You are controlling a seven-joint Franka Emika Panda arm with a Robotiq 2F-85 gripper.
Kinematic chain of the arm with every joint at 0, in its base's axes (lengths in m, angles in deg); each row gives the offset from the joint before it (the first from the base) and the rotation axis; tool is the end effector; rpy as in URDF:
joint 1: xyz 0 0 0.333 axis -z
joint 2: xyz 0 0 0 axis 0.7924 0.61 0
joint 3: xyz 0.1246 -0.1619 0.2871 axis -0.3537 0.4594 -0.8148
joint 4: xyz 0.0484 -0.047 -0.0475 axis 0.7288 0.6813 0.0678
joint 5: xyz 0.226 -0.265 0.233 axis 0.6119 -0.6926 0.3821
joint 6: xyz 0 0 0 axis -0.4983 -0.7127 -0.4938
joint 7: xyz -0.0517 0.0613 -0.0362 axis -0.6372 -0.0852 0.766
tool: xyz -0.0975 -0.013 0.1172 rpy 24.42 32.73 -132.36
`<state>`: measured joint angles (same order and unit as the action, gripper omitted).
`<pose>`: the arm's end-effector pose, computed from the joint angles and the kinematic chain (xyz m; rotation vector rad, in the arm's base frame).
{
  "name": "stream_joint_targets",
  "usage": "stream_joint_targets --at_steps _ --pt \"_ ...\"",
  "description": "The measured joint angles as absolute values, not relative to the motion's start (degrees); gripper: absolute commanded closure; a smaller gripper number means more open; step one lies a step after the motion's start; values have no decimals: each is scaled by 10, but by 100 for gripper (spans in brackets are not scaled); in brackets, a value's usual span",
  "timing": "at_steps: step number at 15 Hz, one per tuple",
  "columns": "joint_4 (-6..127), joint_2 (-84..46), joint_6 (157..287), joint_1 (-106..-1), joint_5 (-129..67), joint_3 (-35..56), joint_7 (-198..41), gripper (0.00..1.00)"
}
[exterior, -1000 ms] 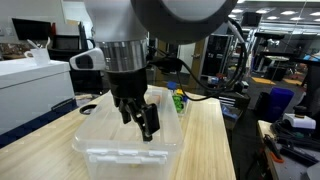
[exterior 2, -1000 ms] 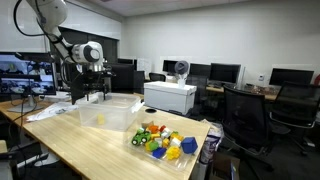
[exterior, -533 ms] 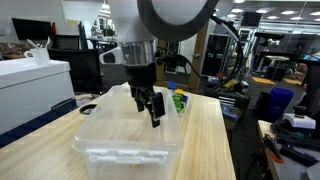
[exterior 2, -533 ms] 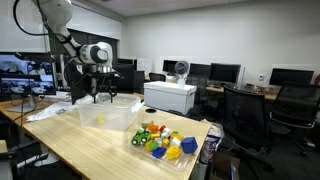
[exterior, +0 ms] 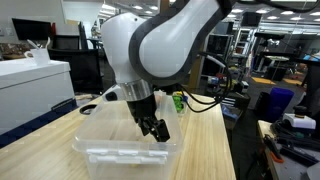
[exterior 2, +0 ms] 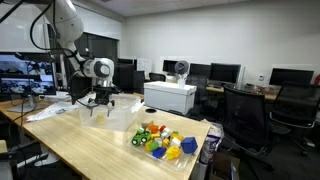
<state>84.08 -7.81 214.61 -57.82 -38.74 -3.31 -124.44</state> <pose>0.5675 0.1463 0.1552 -2.6199 -1.6411 0.4515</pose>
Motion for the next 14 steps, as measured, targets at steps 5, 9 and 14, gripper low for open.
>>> stream_joint_targets --at_steps 5,9,14 --pt "798 -41 2126 -581 -409 -34 -1264 0" --pt "771 -17 2115 -584 -409 -39 -1287 0" --pt "742 14 2114 -593 -409 -45 -1298 46"
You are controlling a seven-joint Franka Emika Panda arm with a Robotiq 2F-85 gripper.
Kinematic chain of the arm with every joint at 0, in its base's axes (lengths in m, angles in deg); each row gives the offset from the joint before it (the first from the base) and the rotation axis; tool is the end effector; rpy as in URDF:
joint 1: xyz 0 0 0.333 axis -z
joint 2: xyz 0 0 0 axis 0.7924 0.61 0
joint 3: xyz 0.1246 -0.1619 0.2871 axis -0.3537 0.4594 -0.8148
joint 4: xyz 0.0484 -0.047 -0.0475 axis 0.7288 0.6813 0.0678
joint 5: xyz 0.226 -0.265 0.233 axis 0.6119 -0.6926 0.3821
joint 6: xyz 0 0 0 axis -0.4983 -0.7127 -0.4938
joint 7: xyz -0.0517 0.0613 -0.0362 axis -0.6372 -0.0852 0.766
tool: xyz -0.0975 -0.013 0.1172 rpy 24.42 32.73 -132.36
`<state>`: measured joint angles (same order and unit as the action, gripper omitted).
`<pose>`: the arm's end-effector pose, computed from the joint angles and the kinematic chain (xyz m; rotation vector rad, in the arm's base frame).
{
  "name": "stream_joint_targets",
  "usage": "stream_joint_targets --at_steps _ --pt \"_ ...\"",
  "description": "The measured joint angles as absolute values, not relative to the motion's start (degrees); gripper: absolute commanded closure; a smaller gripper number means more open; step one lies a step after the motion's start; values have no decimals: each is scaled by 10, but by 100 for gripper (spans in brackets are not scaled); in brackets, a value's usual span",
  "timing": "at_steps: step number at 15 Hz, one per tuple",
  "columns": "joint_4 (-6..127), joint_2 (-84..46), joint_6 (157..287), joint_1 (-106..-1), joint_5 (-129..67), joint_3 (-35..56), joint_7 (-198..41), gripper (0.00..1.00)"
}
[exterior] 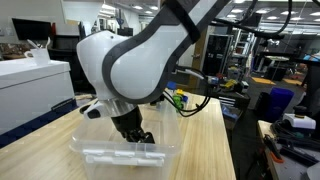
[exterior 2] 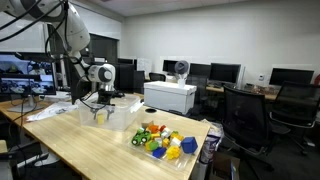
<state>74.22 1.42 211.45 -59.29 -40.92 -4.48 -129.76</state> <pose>0.5980 0.1781 0.1180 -2.4660 -1.8150 0.4999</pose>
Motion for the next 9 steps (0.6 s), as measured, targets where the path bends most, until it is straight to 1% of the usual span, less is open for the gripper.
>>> stream_joint_targets --at_steps 1,2,6,7,9 --pt "738 15 2114 -594 -409 -45 -1298 53" --pt "733 16 2113 -594 -409 -45 -1298 65" --pt "728 17 2113 -594 -409 -45 -1298 89" --pt "728 17 2113 -594 -409 -45 -1298 87" --pt "728 17 2113 -594 -408 -45 -1296 87"
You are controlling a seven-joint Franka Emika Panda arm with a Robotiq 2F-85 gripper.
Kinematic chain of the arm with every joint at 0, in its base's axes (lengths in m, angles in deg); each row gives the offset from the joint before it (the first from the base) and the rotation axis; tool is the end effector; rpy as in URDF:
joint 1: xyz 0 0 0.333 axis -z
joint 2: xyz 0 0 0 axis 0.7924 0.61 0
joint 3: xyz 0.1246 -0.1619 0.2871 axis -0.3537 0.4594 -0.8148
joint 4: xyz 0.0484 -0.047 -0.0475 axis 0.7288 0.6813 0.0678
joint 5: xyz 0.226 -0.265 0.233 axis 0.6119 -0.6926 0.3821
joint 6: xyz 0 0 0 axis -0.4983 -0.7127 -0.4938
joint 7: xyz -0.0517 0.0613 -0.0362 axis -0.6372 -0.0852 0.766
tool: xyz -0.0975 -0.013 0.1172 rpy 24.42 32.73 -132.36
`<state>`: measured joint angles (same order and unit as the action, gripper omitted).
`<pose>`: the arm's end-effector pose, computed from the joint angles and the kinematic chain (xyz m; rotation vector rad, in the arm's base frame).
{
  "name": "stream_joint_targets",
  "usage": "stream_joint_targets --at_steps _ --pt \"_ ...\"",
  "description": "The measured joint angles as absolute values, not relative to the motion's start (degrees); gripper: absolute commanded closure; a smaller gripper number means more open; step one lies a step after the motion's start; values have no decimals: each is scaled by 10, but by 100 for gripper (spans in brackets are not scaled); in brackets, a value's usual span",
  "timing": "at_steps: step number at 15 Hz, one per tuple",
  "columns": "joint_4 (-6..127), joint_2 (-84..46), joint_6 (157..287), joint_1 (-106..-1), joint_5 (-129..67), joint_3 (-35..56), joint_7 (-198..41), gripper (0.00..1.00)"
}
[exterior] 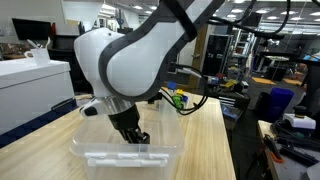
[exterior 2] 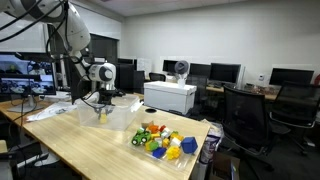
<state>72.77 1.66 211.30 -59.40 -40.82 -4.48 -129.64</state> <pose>0.6074 0.1811 0.1242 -2.4780 -1.8142 0.4737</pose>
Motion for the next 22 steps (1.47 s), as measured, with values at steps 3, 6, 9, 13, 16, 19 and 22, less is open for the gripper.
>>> stream_joint_targets --at_steps 3,6,9,13,16,19,22 --pt "734 -3 2112 -593 -395 -45 -1286 87" --pt "750 -49 2113 -593 -364 -49 -1266 87" --pt "780 -126 2119 -590 -330 -51 -1226 87" --pt "829 -196 2142 -548 -261 -34 -1205 87" --pt "881 -249 2161 -508 -205 -4 -1205 87" --pt "952 -305 2201 -482 -137 37 -1202 87" --pt "1002 -341 2240 -478 -90 65 -1189 87"
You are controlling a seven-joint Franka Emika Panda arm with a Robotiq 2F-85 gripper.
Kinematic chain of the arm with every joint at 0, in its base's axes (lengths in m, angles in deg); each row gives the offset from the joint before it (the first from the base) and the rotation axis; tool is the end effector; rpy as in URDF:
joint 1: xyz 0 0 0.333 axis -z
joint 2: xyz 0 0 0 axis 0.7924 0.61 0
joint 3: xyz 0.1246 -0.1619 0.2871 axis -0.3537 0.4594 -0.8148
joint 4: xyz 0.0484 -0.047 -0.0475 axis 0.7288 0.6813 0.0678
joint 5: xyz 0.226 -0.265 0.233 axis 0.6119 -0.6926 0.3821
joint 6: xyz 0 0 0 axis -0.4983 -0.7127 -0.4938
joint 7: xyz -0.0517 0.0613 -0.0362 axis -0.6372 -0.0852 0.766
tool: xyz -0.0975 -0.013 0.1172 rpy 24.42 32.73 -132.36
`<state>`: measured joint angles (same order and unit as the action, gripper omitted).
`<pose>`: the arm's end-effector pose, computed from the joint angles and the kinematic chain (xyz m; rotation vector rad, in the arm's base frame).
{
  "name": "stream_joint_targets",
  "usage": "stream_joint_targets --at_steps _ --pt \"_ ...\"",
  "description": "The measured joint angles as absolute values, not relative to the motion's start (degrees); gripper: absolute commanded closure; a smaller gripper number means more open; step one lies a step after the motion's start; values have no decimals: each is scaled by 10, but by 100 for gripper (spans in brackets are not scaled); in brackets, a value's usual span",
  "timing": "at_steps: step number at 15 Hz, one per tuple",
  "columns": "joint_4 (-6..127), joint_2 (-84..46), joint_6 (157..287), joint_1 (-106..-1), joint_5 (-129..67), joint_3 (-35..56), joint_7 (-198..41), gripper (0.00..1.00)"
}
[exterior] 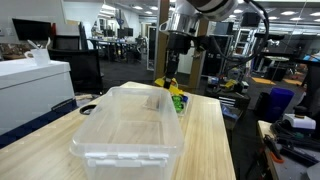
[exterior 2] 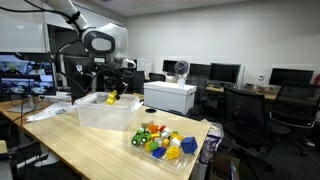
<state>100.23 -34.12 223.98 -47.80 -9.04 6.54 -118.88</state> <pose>0.5396 -0.0279 0.3112 -2.8943 -0.4580 -0.1763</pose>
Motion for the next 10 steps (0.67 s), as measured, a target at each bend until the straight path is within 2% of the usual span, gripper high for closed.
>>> stream_joint_targets --at_steps 7,10 --pt "1088 -393 2323 -472 -2 133 -1162 87" --pt "1091 -391 2326 -494 -8 116 -1163 87"
